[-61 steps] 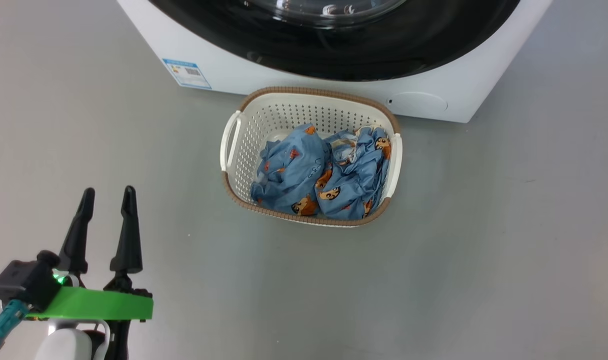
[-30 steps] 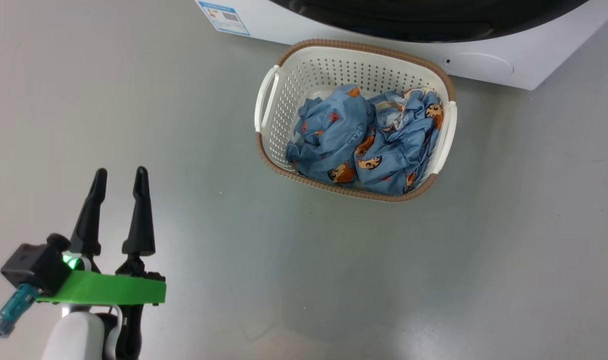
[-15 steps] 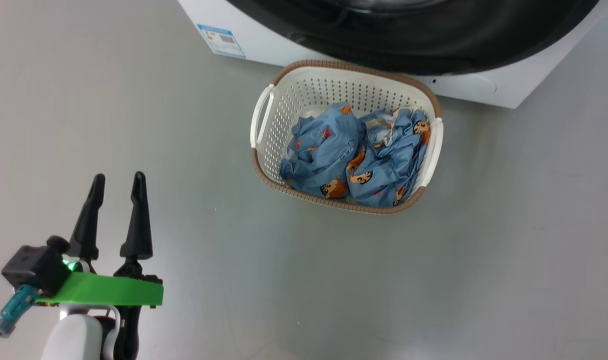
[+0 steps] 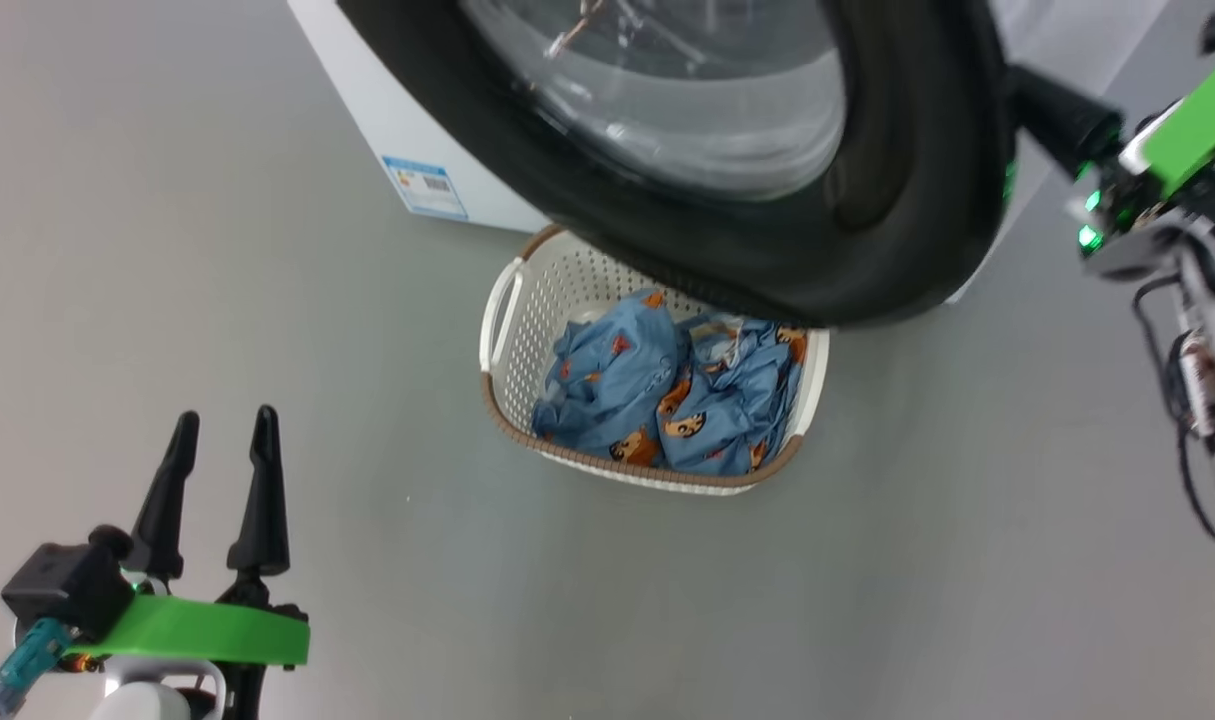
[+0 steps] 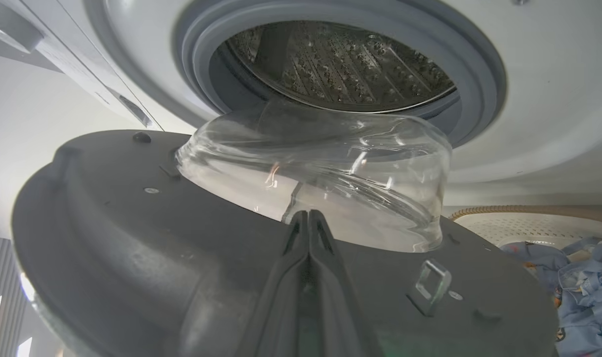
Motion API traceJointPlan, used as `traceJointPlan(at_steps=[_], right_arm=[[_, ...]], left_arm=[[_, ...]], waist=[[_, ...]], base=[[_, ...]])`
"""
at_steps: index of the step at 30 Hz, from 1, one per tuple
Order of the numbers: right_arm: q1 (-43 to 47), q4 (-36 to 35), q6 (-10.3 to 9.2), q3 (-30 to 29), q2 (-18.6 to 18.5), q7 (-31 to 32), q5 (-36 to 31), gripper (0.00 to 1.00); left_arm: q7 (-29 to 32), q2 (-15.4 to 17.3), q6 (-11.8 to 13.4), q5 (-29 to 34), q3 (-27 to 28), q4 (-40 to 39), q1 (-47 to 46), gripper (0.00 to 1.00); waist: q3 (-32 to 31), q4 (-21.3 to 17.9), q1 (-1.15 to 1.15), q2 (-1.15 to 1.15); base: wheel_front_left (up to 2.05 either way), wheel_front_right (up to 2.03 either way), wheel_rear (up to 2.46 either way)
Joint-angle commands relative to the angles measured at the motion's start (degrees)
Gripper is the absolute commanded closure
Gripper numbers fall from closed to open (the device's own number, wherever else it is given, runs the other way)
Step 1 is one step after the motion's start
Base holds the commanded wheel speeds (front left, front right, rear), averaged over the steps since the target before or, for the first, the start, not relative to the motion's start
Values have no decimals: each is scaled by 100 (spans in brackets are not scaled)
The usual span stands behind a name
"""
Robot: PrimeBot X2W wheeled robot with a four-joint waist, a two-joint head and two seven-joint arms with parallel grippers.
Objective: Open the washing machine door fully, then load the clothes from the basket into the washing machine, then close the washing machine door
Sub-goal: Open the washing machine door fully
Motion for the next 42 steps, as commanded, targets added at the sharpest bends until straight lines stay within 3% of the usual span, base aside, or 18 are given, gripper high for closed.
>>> traceJointPlan(at_steps=[1, 18, 42], right_arm=[[171, -233, 11, 129, 110, 73, 34, 100], [1692, -807, 11, 378, 460, 321, 191, 100], [2645, -1185, 11, 607, 1031, 514, 274, 100]], left_arm=[[-70, 194, -18, 62, 221, -94, 53, 0], [-70, 272, -18, 95, 284, 0, 571, 0], [-70, 372, -15, 125, 206, 124, 800, 0]], waist=[[-278, -118, 0, 0], [-1196, 98, 0, 0], [-1699, 652, 0, 0]], base=[[0, 0, 0], [0, 0, 0], [0, 0, 0]])
